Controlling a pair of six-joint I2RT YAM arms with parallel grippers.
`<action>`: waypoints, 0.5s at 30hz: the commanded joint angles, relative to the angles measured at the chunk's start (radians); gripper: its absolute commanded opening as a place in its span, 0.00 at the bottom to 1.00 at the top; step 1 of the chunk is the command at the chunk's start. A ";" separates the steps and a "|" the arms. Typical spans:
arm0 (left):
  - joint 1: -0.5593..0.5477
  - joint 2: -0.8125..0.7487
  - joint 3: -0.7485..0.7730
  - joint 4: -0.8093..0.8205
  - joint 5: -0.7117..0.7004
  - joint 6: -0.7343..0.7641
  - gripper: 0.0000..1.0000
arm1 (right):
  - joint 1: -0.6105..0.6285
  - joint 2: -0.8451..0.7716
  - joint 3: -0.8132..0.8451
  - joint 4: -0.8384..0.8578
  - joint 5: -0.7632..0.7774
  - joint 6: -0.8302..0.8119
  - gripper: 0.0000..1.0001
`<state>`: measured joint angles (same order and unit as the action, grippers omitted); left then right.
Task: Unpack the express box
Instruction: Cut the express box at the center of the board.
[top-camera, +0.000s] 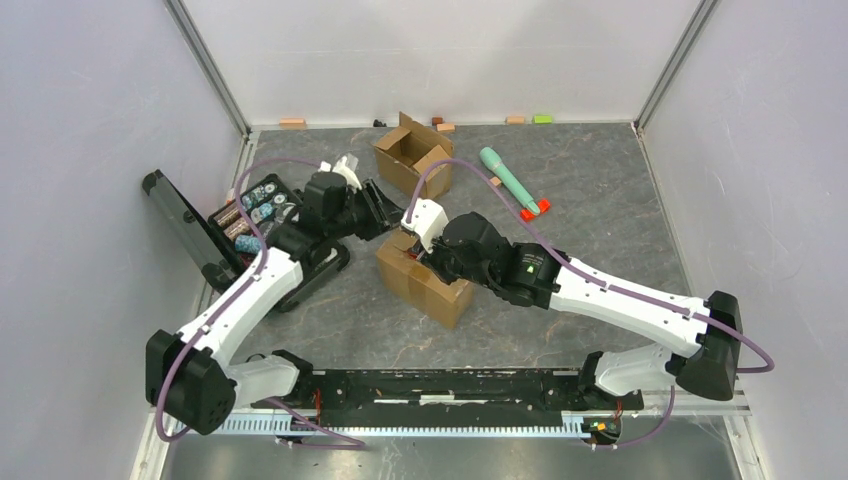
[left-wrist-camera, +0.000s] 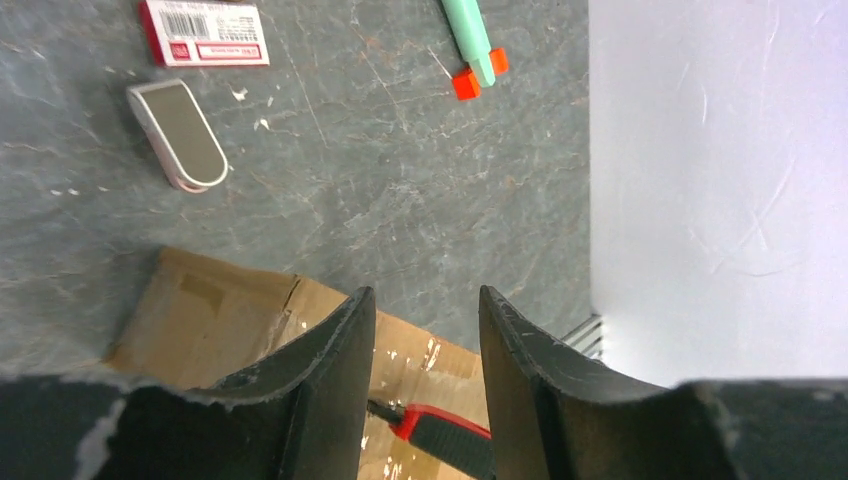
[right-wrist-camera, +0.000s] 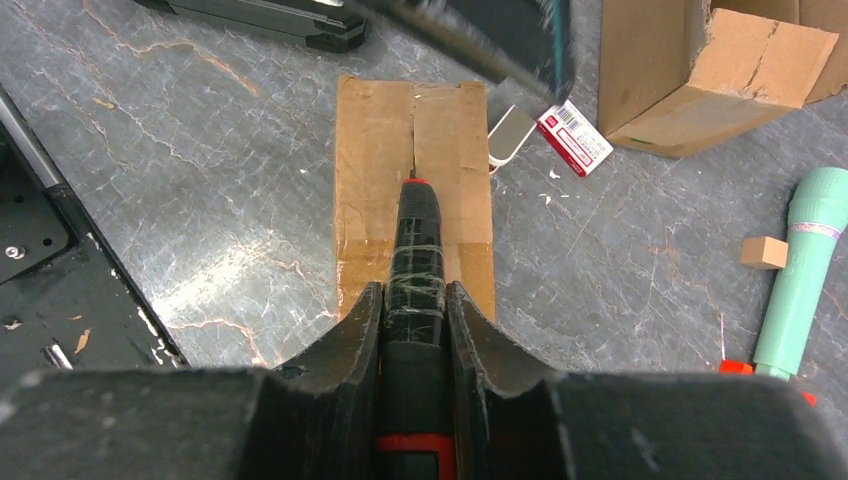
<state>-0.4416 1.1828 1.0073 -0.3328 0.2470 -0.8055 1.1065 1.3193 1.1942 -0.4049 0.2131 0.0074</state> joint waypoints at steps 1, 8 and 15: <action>-0.021 -0.026 -0.162 0.304 0.034 -0.258 0.49 | -0.001 -0.014 0.024 0.026 -0.011 0.025 0.00; -0.040 -0.108 -0.367 0.491 -0.093 -0.363 0.50 | -0.001 -0.003 0.035 -0.005 -0.009 0.038 0.00; -0.040 -0.128 -0.410 0.340 -0.224 -0.295 0.51 | -0.001 0.034 0.128 -0.131 -0.004 0.072 0.00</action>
<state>-0.4801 1.0676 0.6468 0.0700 0.1364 -1.1069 1.1046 1.3357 1.2308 -0.4553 0.2108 0.0433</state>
